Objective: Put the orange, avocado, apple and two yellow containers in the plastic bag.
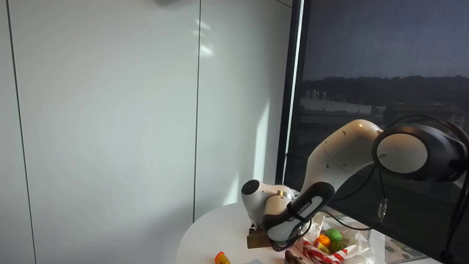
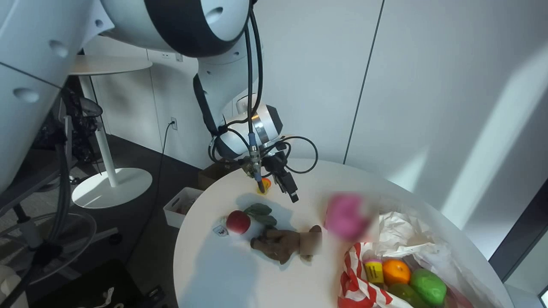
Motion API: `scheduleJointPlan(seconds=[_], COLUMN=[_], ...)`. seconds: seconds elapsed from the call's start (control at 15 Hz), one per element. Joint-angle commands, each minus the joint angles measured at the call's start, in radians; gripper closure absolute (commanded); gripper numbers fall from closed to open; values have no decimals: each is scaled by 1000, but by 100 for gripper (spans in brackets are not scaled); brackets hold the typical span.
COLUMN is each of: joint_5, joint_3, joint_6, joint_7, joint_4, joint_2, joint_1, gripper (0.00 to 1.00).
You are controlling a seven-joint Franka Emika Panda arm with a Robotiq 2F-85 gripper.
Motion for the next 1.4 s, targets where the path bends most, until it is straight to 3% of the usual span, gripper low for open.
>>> scheduleJointPlan(seconds=[0.0, 0.4, 0.67, 0.73, 1.33], joint_5=[104, 339, 461, 465, 501], joint_3=[28, 51, 26, -15, -64], joint_6=[75, 116, 92, 111, 160], joint_7=[-203, -591, -752, -704, -776], joint_4=[27, 102, 160, 107, 166], joint_2=[8, 75, 127, 91, 177], joint_1=[15, 76, 145, 170, 226], gripper=[0, 0, 0, 0, 0])
